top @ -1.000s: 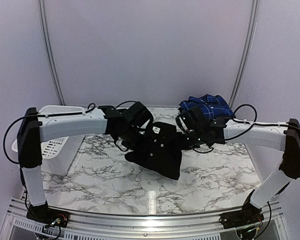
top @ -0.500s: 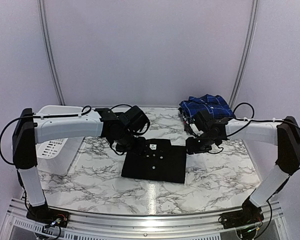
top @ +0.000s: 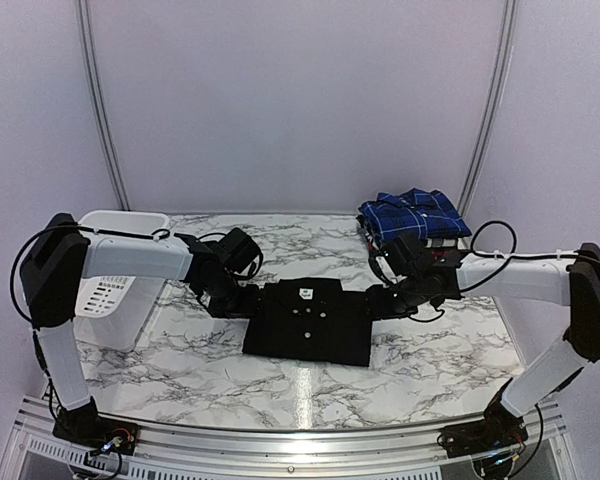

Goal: Fold and stack the long sleeve shirts
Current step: Adjust the square-folded shirt at the center of the board.

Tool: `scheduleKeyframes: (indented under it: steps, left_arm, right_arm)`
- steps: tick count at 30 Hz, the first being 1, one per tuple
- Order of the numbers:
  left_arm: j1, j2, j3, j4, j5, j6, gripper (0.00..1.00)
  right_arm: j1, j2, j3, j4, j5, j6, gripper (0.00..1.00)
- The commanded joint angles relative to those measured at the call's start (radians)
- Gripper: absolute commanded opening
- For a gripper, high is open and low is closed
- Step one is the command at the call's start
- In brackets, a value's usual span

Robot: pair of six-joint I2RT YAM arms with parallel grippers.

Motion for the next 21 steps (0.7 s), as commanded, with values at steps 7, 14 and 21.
scheduleKeyframes:
  steps: [7, 14, 21]
  left_arm:
    - [0.002, 0.006, -0.049, 0.132, 0.080, 0.025, 0.67]
    - [0.003, 0.018, -0.048, 0.141, 0.078, 0.026, 0.66]
    - [0.003, 0.017, -0.053, 0.140, 0.077, 0.026, 0.66]
  right_arm:
    - [0.019, 0.066, -0.038, 0.122, -0.007, 0.058, 0.38]
    - [-0.016, 0.116, -0.008, 0.166, 0.022, 0.060, 0.32]
    - [-0.021, 0.181, 0.038, 0.181, 0.031, 0.050, 0.29]
